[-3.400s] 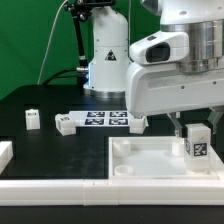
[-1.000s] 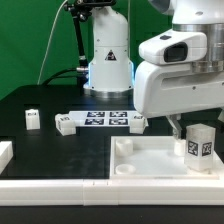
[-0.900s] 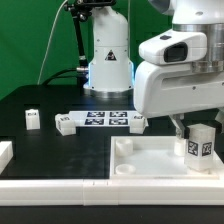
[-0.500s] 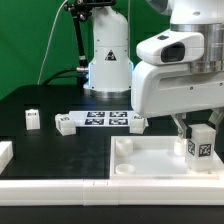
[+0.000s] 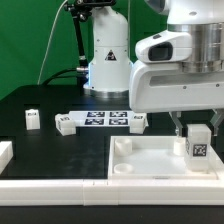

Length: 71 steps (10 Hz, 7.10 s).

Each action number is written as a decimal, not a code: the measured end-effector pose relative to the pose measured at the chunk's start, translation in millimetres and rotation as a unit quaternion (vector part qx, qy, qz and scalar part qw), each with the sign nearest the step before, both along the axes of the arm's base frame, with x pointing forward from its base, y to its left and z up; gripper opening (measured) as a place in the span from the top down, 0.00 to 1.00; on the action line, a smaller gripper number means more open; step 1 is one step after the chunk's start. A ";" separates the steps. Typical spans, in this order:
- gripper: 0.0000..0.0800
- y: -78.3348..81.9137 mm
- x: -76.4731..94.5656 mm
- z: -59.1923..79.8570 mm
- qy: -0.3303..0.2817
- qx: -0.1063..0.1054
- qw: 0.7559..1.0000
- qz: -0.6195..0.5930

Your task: Assemble one leg

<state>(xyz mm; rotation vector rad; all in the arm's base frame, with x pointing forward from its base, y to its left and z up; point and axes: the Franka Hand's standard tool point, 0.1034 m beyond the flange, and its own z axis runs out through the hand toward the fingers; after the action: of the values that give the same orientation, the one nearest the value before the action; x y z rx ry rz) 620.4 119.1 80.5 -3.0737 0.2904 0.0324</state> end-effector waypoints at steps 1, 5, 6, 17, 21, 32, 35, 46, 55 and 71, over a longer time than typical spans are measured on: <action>0.63 1.8 -1.0 -1.1 0.001 0.000 0.999 -0.040; 0.63 9.1 -0.3 -2.3 -0.002 0.007 0.962 -0.274; 0.63 10.8 -0.6 -2.3 0.001 0.008 0.947 -0.323; 0.19 8.7 3.5 -5.6 -0.028 -0.019 0.997 0.067; 0.19 -6.3 4.7 -8.3 -0.029 -0.024 0.961 0.272; 0.64 1.3 1.1 -10.1 -0.020 -0.019 0.997 0.068; 0.64 3.4 -0.5 -12.4 -0.018 -0.011 0.994 -0.108; 0.24 9.1 -2.1 -13.6 0.003 0.021 0.903 -0.429; 0.19 10.3 2.4 -10.0 -0.037 -0.004 0.998 0.052; 0.63 3.1 2.5 -11.6 -0.030 -0.003 0.996 -0.089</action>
Offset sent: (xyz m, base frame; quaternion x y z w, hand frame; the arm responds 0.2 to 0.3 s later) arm -0.0089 -0.0007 -0.0055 -0.0107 0.0210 0.2156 0.9762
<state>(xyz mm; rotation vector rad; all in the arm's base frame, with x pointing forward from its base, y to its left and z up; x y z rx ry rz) 622.9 122.2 68.8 -3.0347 0.5611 -0.0694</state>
